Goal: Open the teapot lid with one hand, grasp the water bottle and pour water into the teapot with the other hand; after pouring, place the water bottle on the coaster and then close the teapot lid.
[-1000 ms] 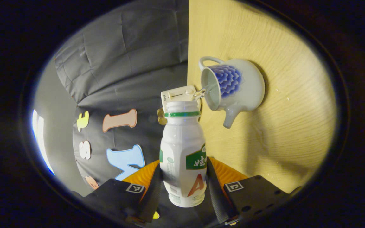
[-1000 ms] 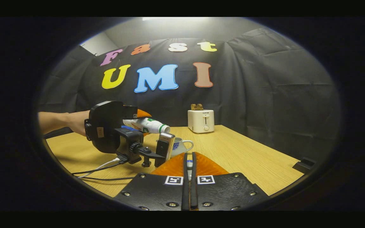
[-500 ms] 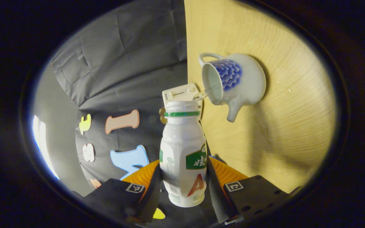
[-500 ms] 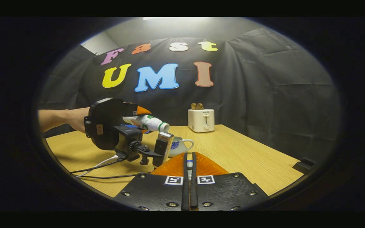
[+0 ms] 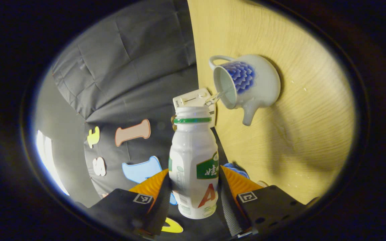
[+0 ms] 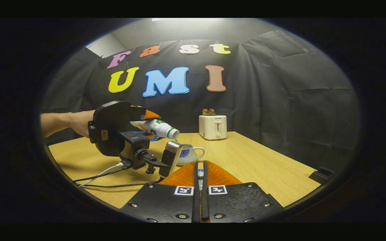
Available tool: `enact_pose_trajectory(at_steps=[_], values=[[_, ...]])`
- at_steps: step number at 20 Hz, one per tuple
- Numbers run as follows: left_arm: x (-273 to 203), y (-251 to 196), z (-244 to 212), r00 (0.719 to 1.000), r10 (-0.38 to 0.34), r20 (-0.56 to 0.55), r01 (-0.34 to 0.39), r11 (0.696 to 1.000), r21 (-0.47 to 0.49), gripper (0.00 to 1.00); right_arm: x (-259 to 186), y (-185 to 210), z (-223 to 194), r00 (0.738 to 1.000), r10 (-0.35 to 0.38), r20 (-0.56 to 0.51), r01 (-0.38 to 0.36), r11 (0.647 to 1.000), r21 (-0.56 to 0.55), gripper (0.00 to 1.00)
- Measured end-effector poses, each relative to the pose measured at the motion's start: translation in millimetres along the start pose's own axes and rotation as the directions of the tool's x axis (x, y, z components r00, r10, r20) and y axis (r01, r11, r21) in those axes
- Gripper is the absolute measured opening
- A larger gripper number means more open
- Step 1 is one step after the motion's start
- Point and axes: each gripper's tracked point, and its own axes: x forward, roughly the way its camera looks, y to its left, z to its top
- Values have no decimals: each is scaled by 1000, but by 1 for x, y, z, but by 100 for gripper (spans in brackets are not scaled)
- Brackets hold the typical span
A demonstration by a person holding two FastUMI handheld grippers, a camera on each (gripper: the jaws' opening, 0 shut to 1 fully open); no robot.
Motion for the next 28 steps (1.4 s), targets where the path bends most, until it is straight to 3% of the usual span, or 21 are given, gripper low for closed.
enact_pose_trajectory(at_steps=[1,2,14,15,18,19,20,23,24,25,28], values=[[0,0,0,1000,2,2,-2,1000,6,77,1,0,-1,1000,-2,-4,2,1000,-5,2],[0,1,0,1000,4,2,-4,1000,11,82,1,0,-3,1000,-2,-8,2,1000,-7,0],[-2,11,4,1000,22,17,-24,996,81,82,1,1,-3,1000,8,-17,-8,1000,-1,0],[-1,9,4,1000,20,15,-21,996,82,77,0,1,-2,1000,7,-14,-7,1000,-1,2],[0,8,2,1000,15,13,-17,995,95,77,-2,1,-1,1000,7,-8,-7,1000,-3,2],[1,8,2,1000,15,11,-16,995,102,82,-1,2,-1,1000,8,-10,-8,1000,-4,0],[1,7,1,1000,13,11,-14,994,105,77,-1,2,-2,1000,9,-13,-9,1000,-1,0],[3,4,-1,1000,2,6,-3,994,110,77,-1,2,-2,1000,11,-12,-11,1000,1,2],[4,4,-1,1000,2,6,-2,994,113,82,-1,2,-1,1000,11,-12,-11,1000,0,2],[4,4,0,1000,0,8,-1,993,114,77,-1,3,-1,1000,11,-12,-11,1000,0,2],[4,6,3,1000,3,16,-5,992,123,77,0,2,-3,1000,12,-17,-12,1000,1,2]])
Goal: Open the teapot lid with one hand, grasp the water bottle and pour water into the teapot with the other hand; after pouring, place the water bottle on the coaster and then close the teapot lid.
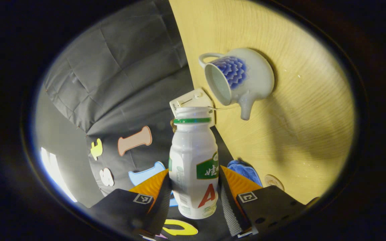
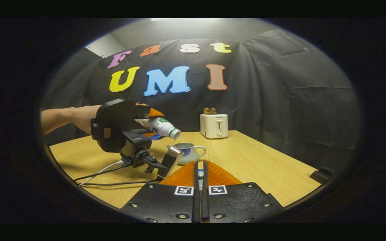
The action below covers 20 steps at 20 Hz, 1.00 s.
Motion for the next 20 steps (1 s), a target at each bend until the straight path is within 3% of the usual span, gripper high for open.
enact_pose_trajectory(at_steps=[1,2,4,6,10,11,16,17,19,20], values=[[0,0,2,1000,-2,3,2,1000,1,82,0,0,-1,1000,0,-1,0,1000,1,2],[0,1,3,1000,-2,6,2,1000,5,77,0,0,0,1000,0,-2,0,1000,2,2],[1,2,5,1000,-7,9,7,1000,8,82,0,-1,-1,1000,-1,-3,1,1000,2,2],[0,3,6,1000,-7,12,7,1000,13,77,0,-1,-1,1000,-1,-3,1,1000,2,2],[1,7,9,1000,-4,22,3,1000,27,82,2,-1,-3,1000,1,-9,-1,1000,5,2],[1,8,10,1000,-3,25,2,1000,30,77,1,-1,-3,1000,0,-10,0,1000,5,2],[1,12,16,999,4,45,-5,999,34,77,1,-2,-1,1000,-2,-4,2,1000,5,2],[1,12,17,999,1,51,-2,1000,25,72,0,-3,0,1000,-3,-2,3,1000,5,2],[2,8,17,998,-14,59,16,999,-28,82,0,-4,0,1000,-4,1,4,1000,10,2],[3,7,18,998,-17,67,20,998,-56,82,-1,-5,2,1000,-4,4,4,1000,14,2]])
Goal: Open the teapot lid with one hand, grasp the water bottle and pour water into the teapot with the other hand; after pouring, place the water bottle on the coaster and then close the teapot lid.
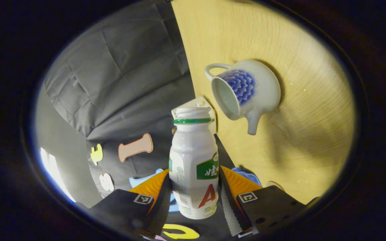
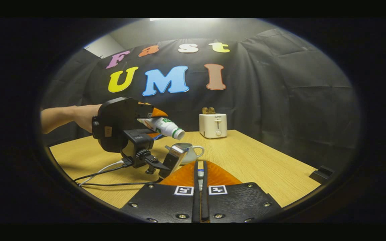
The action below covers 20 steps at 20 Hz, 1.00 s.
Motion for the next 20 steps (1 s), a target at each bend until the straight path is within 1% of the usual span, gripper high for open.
enact_pose_trajectory(at_steps=[1,2,3,4,5,6,7,8,9,10,12,13,14,15,16,17,18,19,20], values=[[1,-1,0,1000,0,5,0,1000,-23,82,-2,0,1,1000,-1,5,1,1000,4,2],[0,-4,0,1000,-5,10,5,999,-47,77,-2,-1,3,1000,-2,10,2,1000,6,2],[1,-6,1,1000,-5,20,7,997,-70,77,-3,-1,5,1000,-2,16,2,1000,4,2],[1,-8,1,1000,-9,27,11,995,-95,82,-4,-1,8,1000,-3,22,3,1000,0,0],[2,-12,1,999,-17,28,21,992,-122,72,-4,-1,9,1000,-4,28,4,1000,-3,0],[2,-15,2,999,-23,32,28,989,-146,82,-4,0,10,1000,-4,30,4,1000,-6,2],[2,-18,2,999,-28,34,33,985,-171,77,-5,0,11,999,-3,32,4,1000,-7,0],[1,-19,2,999,-27,37,34,979,-203,77,-5,-1,13,999,-5,35,5,1000,-8,2],[1,-23,1,999,-33,42,42,967,-250,82,-5,-2,15,999,-7,41,8,1000,-11,2],[0,-28,0,998,-44,44,56,951,-304,82,-5,-5,19,999,-12,49,12,1000,-12,2],[-4,-32,0,997,-43,58,64,907,-417,82,-2,-6,25,999,-10,53,10,1000,1,2],[-8,-35,-2,997,-46,59,68,880,-469,82,0,-6,27,999,-5,52,4,1000,13,2],[-11,-39,-2,997,-50,63,75,848,-525,82,2,-6,30,999,1,51,-2,1000,23,2],[-15,-42,-1,996,-52,69,83,807,-585,82,6,-6,32,999,6,48,-8,1000,29,2],[-19,-42,-4,996,-50,70,83,759,-646,82,10,-5,35,999,13,46,-15,999,34,2],[-23,-41,-9,996,-46,70,82,704,-705,82,15,-3,38,999,23,44,-25,999,36,2],[-29,-41,-15,997,-38,70,78,642,-763,82,21,0,43,999,34,42,-36,999,35,2],[-36,-41,-22,997,-31,66,72,573,-816,82,27,3,48,998,47,45,-49,998,37,2],[-43,-40,-29,998,-21,61,63,497,-865,82,35,9,55,997,62,53,-64,997,39,2]])
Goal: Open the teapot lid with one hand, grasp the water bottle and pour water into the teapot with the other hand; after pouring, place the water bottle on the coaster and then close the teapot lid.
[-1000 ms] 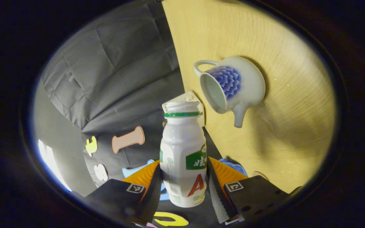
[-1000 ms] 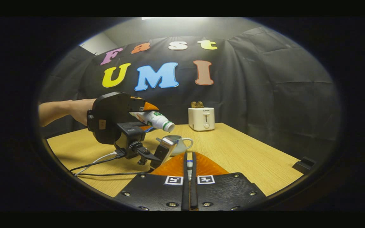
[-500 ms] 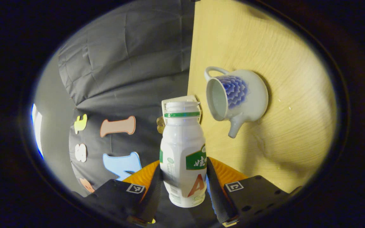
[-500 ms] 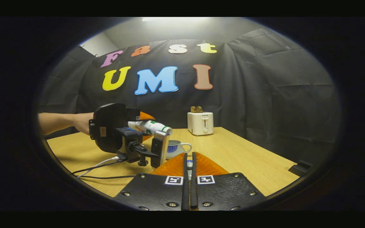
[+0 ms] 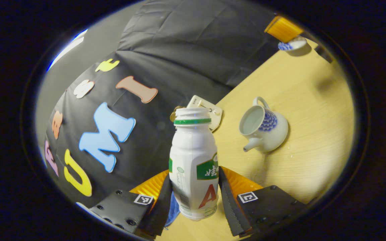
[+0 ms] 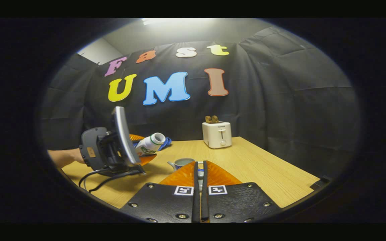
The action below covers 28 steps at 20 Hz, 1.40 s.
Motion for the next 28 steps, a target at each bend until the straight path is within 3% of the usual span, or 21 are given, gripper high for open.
enact_pose_trajectory(at_steps=[2,3,5,9,10,11,13,17,20,22,23,24,26,28], values=[[-16,13,-6,1000,27,15,-23,984,-179,82,20,9,8,1000,27,8,-27,1000,2,2],[-24,24,-10,998,56,19,-49,966,-252,77,31,15,11,999,42,8,-42,999,2,0],[-42,38,-18,995,98,19,-83,922,-378,77,53,25,15,998,56,12,-55,998,-29,2],[-62,51,-33,993,116,19,-86,831,-549,82,89,41,8,997,80,-17,-82,992,-96,0],[-63,55,-34,992,123,29,-83,806,-587,77,95,44,5,996,87,-27,-89,991,-98,2],[-64,60,-34,991,129,38,-77,779,-622,82,102,43,2,996,83,-32,-86,991,-102,2],[-62,66,-41,990,136,35,-79,747,-660,77,113,43,-2,997,76,-35,-79,991,-110,2],[-64,92,-52,980,195,28,-129,742,-658,72,131,41,-21,994,70,-85,-78,992,-99,2],[-59,102,-55,980,193,40,-116,728,-675,72,137,40,-31,992,65,-107,-75,993,-95,0],[-56,110,-59,981,191,32,-118,722,-682,72,139,38,-35,992,54,-111,-66,992,-104,2],[-54,115,-63,981,193,25,-123,715,-688,82,141,38,-37,992,53,-114,-65,993,-100,2],[-51,118,-65,981,190,24,-119,704,-700,72,141,38,-38,992,51,-113,-63,993,-100,2],[-45,128,-75,980,198,4,-136,684,-717,72,142,38,-43,991,47,-123,-59,993,-101,2],[-34,136,-88,978,206,-23,-157,665,-730,82,142,38,-45,991,45,-123,-57,994,-98,0]])
